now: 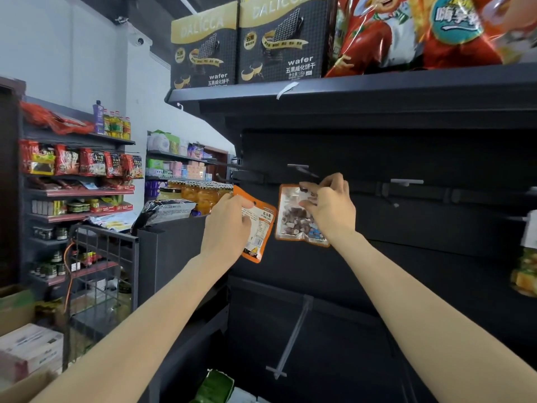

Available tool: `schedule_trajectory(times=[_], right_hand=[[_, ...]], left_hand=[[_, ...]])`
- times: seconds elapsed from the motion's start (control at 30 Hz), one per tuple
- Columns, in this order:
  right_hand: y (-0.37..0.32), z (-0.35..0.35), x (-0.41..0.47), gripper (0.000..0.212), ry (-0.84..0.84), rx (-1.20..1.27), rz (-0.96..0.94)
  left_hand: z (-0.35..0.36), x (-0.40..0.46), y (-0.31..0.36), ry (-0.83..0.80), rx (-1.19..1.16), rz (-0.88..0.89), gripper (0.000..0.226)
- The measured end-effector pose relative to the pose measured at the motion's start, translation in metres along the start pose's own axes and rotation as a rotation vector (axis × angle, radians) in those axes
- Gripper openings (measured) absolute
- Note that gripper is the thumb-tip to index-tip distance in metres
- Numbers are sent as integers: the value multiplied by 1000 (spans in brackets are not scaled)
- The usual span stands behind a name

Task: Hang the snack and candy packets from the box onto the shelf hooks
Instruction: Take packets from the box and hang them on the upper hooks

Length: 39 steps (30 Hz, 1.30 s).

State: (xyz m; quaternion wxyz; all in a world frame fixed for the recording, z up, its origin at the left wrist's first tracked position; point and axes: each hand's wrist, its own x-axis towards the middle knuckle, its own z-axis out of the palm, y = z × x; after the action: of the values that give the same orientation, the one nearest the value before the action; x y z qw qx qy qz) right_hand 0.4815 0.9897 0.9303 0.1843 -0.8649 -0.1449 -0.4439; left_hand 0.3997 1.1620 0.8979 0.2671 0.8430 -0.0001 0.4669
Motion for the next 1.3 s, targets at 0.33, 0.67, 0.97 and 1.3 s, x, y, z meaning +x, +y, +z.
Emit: schedule_trajectory(times=[0.33,0.67,0.97,1.3], right_hand=[[-1,11,7,48,-104,-267,42],[-38,-33,-49,38,-217,779,250],[-34,-51,-46,27,-358,1046,316],[-25,-45,-24,28,24,796,132]], left_hand=[[-5,-5,2,24,-3,60,26],[1,-30,17,154,-72,371,54],[18,-36,23,113,-75,632,28],[19,-5,3,-300,117,519,65]])
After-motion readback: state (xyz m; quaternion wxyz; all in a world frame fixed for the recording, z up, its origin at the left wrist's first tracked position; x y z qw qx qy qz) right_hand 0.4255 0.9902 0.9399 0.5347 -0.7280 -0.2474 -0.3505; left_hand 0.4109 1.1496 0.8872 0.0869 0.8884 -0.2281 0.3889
